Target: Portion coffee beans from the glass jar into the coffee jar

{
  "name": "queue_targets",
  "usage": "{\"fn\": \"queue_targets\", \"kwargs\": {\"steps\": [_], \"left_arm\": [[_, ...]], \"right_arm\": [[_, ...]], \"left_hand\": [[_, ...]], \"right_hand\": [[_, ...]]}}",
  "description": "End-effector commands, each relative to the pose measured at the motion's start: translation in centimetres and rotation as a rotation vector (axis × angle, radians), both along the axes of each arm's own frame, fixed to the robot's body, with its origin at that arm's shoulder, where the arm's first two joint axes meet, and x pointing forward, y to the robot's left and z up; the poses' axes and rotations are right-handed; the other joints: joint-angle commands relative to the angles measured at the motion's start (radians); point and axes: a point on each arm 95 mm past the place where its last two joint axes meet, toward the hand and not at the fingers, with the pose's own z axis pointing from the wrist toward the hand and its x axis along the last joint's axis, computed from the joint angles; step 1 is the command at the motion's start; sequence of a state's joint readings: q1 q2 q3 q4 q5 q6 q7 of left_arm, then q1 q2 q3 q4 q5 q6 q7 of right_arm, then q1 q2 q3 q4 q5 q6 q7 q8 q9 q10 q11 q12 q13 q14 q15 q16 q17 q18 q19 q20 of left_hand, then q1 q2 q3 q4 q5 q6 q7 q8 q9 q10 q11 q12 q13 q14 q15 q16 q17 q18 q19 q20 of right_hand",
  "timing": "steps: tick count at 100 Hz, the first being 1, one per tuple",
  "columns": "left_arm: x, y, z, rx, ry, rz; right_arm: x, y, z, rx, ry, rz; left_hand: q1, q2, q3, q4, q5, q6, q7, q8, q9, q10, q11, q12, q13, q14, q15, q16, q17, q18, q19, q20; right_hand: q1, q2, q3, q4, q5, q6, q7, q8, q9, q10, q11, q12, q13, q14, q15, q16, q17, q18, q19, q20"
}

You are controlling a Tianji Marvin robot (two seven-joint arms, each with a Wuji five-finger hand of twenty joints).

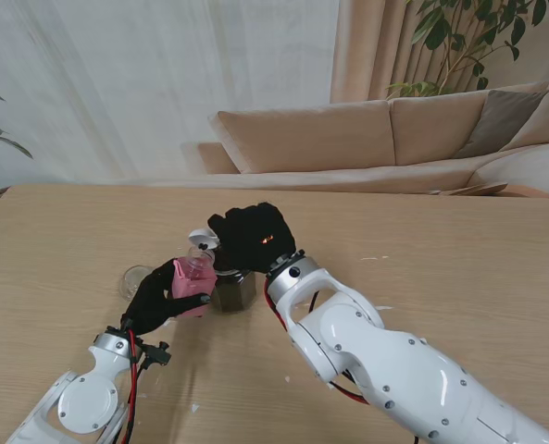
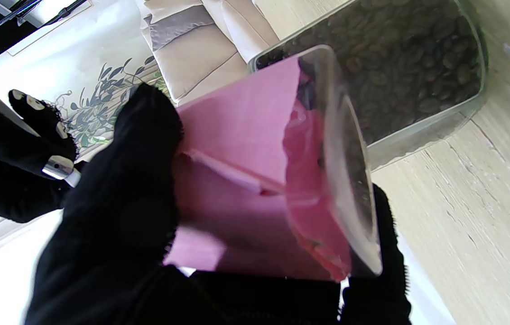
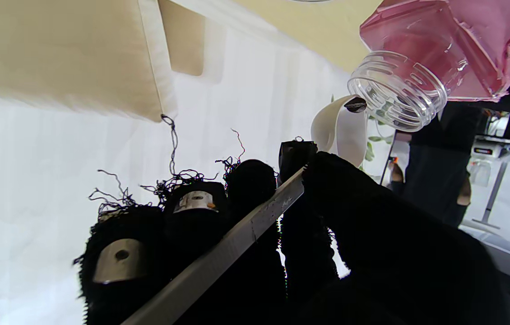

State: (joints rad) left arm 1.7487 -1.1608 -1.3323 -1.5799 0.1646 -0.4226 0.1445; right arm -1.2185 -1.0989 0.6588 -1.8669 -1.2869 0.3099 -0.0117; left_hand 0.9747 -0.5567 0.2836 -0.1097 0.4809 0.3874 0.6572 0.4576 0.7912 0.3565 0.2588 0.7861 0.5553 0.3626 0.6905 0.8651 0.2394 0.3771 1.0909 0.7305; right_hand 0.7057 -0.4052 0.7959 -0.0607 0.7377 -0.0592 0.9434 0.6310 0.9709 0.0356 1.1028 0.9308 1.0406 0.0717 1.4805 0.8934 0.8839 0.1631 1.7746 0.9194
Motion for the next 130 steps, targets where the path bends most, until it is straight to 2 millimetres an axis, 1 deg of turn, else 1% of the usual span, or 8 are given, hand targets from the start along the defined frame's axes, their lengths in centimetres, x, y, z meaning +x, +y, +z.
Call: {"fn": "queue_targets", "kwargs": {"steps": [1,15,24,57,73,96,113,130], "left_arm": [[-0.2,-0.4,0.2,-0.006,0.000,-0.017],[-0.1,-0.3,0.2,-0.006,-0.002,-0.016],[-0.1,-0.3,0.2,-0.005,-0.002,-0.015],[-0.1,-0.3,0.2,-0.005,-0.001,-0.016],[-0.2,-0.3,0.1,-0.001,0.000,-0.016],[-0.4,0.2,0.1,-0.005,-0.011,-0.013],[-0.5,0.6,0.5,-0.007,-0.030,-0.018],[-0.5,1.0,0.7,-0.014,-0.039,-0.013]], "right_arm": [[-0.2,0.1,0.0,0.011,0.035,0.006],[-0.2,0.0,0.0,-0.001,0.030,0.004],[-0.2,0.1,0.0,0.017,0.093,0.022],[-0.2,0.0,0.1,0.007,0.033,-0.005],[0.2,-0.3,0.3,0.022,0.042,-0.029],[2.2,-1.4,0.0,0.025,0.074,-0.092],[4.2,-2.2,-1.1,0.001,0.126,-0.127],[5.9,-2.4,-2.5,-0.034,0.177,-0.136]], "left_hand": [[0.284,0.166,0.246,0.012,0.068,-0.206,0.197,0.060,0.062,-0.129,0.107,0.070,-0.014,-0.020,0.003,0.003,0.004,-0.022,0.005,0.008],[0.285,0.166,0.246,0.012,0.068,-0.205,0.196,0.060,0.062,-0.129,0.107,0.070,-0.014,-0.019,0.004,0.003,0.004,-0.022,0.005,0.008],[0.284,0.166,0.247,0.012,0.068,-0.205,0.196,0.060,0.061,-0.128,0.107,0.070,-0.014,-0.020,0.004,0.003,0.004,-0.021,0.005,0.008],[0.284,0.166,0.247,0.012,0.068,-0.206,0.196,0.060,0.062,-0.129,0.107,0.070,-0.014,-0.020,0.003,0.003,0.004,-0.021,0.005,0.008],[0.284,0.167,0.247,0.012,0.068,-0.205,0.196,0.060,0.062,-0.129,0.107,0.070,-0.014,-0.021,0.003,0.003,0.003,-0.021,0.005,0.008],[0.284,0.166,0.247,0.012,0.069,-0.205,0.195,0.059,0.061,-0.129,0.107,0.070,-0.015,-0.019,0.003,0.004,0.003,-0.021,0.006,0.009],[0.283,0.167,0.247,0.012,0.069,-0.205,0.195,0.059,0.062,-0.129,0.107,0.070,-0.014,-0.019,0.003,0.003,0.003,-0.020,0.006,0.009],[0.284,0.167,0.247,0.012,0.069,-0.205,0.194,0.060,0.061,-0.128,0.107,0.070,-0.014,-0.019,0.003,0.003,0.003,-0.021,0.005,0.009]], "right_hand": [[0.023,0.013,0.018,0.044,0.024,-0.032,0.030,0.020,0.033,-0.034,0.026,0.018,0.020,-0.013,0.022,0.012,0.018,-0.044,0.194,-0.011],[0.022,0.013,0.016,0.043,0.025,-0.038,0.030,0.020,0.035,-0.038,0.026,0.019,0.021,-0.014,0.021,0.012,0.018,-0.043,0.194,-0.012],[0.025,0.015,0.013,0.042,0.022,-0.031,0.029,0.020,0.029,-0.032,0.026,0.020,0.014,-0.007,0.021,0.014,0.012,-0.042,0.193,-0.013],[0.024,0.014,0.014,0.043,0.024,-0.035,0.030,0.021,0.034,-0.035,0.025,0.021,0.022,-0.012,0.019,0.015,0.017,-0.043,0.196,-0.013],[0.025,0.016,0.015,0.043,0.023,-0.033,0.028,0.020,0.033,-0.035,0.024,0.021,0.024,-0.012,0.019,0.015,0.021,-0.044,0.197,-0.015],[0.025,0.015,0.015,0.042,0.024,-0.034,0.029,0.021,0.032,-0.035,0.025,0.021,0.025,-0.010,0.020,0.016,0.022,-0.043,0.199,-0.016],[0.025,0.016,0.014,0.041,0.022,-0.034,0.030,0.021,0.031,-0.035,0.026,0.022,0.025,-0.011,0.021,0.016,0.022,-0.041,0.199,-0.017],[0.024,0.017,0.014,0.041,0.021,-0.035,0.030,0.021,0.030,-0.036,0.027,0.022,0.026,-0.012,0.021,0.016,0.023,-0.041,0.200,-0.017]]}}
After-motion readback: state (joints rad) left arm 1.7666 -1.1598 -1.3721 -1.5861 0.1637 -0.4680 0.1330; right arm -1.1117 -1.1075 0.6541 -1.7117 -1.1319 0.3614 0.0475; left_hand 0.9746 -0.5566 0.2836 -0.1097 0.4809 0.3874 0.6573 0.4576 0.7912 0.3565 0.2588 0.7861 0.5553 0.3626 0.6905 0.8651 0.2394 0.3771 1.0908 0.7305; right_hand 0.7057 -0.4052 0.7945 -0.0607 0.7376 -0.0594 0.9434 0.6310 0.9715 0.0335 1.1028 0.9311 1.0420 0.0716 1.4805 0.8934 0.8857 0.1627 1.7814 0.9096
